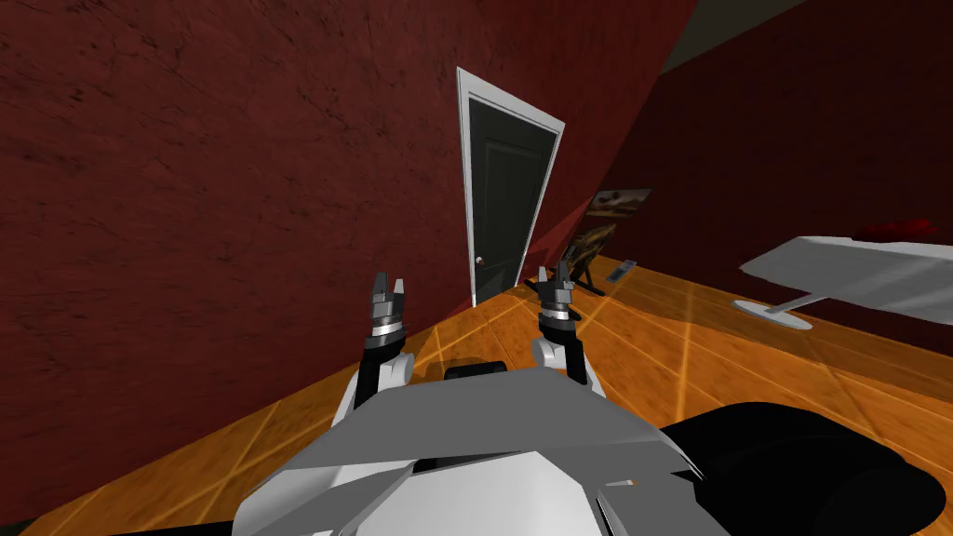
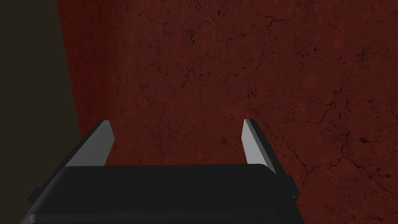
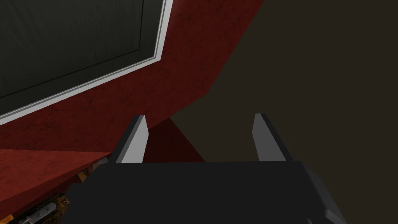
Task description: Pull the door open
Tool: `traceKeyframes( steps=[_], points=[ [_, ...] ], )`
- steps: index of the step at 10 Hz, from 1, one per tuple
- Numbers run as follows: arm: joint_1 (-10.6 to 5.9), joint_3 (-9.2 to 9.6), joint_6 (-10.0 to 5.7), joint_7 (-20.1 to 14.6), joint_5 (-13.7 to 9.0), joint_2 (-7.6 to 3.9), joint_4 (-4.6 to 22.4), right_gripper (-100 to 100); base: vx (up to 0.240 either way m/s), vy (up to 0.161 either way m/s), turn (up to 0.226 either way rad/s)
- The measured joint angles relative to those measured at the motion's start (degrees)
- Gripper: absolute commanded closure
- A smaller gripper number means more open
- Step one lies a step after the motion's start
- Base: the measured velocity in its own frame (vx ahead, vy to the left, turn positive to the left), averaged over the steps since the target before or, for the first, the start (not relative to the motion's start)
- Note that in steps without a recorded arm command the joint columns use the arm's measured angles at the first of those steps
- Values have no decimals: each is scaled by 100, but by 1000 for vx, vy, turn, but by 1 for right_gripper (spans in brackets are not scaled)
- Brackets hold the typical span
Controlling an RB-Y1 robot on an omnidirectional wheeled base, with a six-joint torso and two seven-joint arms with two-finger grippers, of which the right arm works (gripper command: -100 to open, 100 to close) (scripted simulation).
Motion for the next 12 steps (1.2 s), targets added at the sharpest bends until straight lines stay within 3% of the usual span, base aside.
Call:
traceKeyframes(
  steps=[12],
  points=[
    [-62, -435, -280, 1577, 30, -235, 1207, -100, 64, -40, 183]
  ],
)
